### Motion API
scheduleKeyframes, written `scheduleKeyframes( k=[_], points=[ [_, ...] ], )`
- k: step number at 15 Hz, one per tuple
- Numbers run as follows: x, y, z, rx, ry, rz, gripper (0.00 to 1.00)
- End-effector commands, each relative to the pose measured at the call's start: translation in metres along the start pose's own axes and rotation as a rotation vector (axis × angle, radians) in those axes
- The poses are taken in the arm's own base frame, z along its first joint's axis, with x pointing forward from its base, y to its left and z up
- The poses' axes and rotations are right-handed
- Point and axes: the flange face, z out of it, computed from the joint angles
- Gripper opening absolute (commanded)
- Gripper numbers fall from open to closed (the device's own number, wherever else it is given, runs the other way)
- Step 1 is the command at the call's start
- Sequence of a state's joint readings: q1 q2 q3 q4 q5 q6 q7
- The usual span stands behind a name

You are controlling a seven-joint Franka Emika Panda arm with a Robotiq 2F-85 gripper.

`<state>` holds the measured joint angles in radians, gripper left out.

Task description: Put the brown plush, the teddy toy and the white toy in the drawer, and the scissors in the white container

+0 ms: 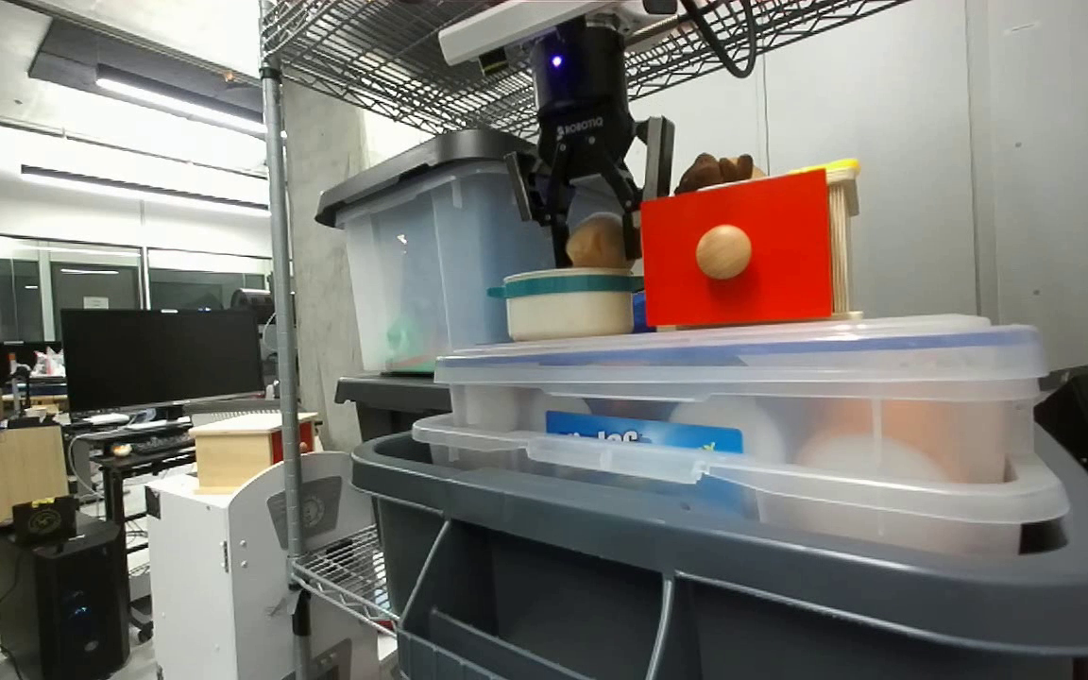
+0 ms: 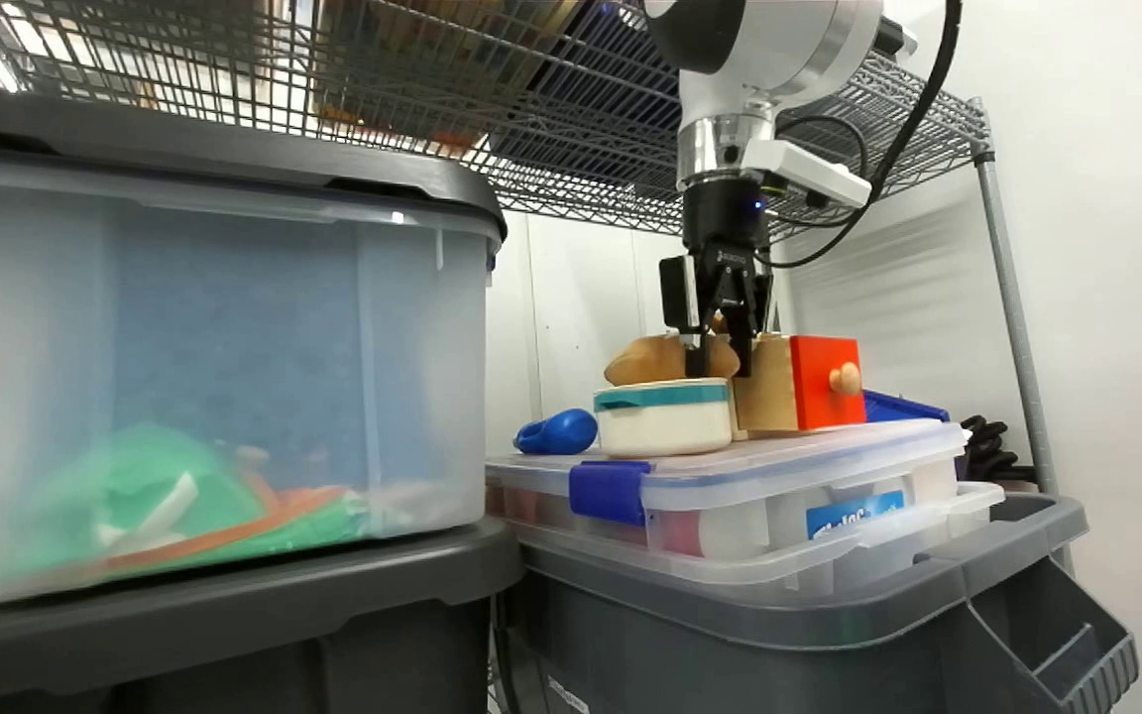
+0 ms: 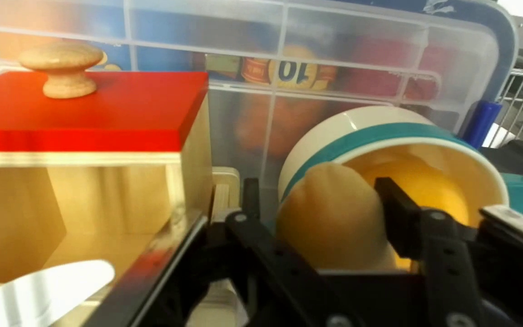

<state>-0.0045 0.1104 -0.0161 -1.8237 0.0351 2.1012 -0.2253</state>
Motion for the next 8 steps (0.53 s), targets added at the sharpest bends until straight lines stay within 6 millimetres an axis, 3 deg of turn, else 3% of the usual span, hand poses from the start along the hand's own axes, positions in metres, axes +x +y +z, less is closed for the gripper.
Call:
scheduleKeyframes(
  k=[1, 5, 7, 8],
  points=[
    [0.007, 0.002, -0.005, 0.016, 0.015, -0.011, 0.35],
    [0.009, -0.003, -0.01, 0.012, 0.024, -0.019, 0.06],
    [0.008, -0.006, -0.014, 0.01, 0.03, -0.025, 0.0],
    [0.008, -0.008, -0.017, 0.008, 0.033, -0.027, 0.02]
  ],
)
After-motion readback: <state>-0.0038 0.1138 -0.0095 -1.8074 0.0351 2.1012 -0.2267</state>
